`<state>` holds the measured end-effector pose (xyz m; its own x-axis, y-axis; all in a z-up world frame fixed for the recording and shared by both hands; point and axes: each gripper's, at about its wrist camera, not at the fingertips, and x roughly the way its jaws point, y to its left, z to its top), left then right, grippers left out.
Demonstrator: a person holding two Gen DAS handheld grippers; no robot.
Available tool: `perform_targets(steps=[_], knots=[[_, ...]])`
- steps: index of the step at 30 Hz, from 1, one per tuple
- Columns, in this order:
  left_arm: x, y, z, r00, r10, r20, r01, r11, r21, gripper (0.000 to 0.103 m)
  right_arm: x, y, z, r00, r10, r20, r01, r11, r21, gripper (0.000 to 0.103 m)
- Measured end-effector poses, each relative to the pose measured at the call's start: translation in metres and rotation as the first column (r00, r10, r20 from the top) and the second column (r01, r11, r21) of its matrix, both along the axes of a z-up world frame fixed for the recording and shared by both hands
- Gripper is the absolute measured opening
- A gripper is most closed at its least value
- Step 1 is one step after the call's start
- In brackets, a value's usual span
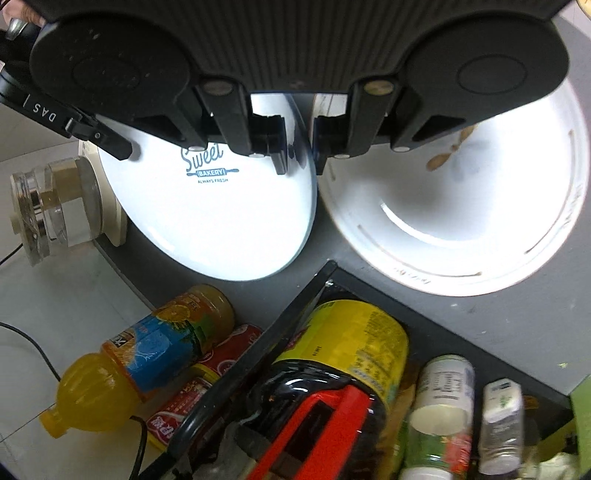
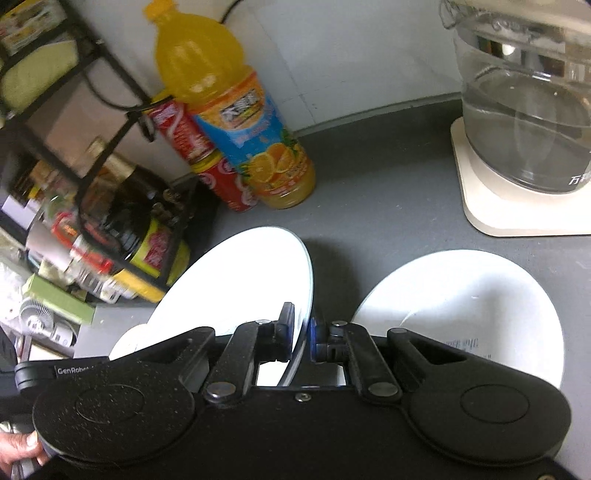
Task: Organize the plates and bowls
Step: 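Lift the 'Sweet' plate and carry it toward the gold-rimmed white plate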
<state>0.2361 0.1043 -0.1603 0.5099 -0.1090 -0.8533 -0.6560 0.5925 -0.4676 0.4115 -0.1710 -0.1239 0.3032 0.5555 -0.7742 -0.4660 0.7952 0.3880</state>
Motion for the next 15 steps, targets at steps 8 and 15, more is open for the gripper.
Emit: perform_targets(steps=[8,15], knots=[[-0.034,-0.001,0.011,0.999,0.038,0.000,-0.038,0.999,0.018,0.011,-0.027,0.002,0.001,0.999,0.047,-0.004,-0.047,0.999,0.011,0.009],[-0.059,0.007,0.012,0.997,0.079,-0.004,-0.079,0.996,0.028,0.011,-0.042,0.014,0.001,0.995,0.096,-0.005,-0.096,0.995,0.019,0.010]])
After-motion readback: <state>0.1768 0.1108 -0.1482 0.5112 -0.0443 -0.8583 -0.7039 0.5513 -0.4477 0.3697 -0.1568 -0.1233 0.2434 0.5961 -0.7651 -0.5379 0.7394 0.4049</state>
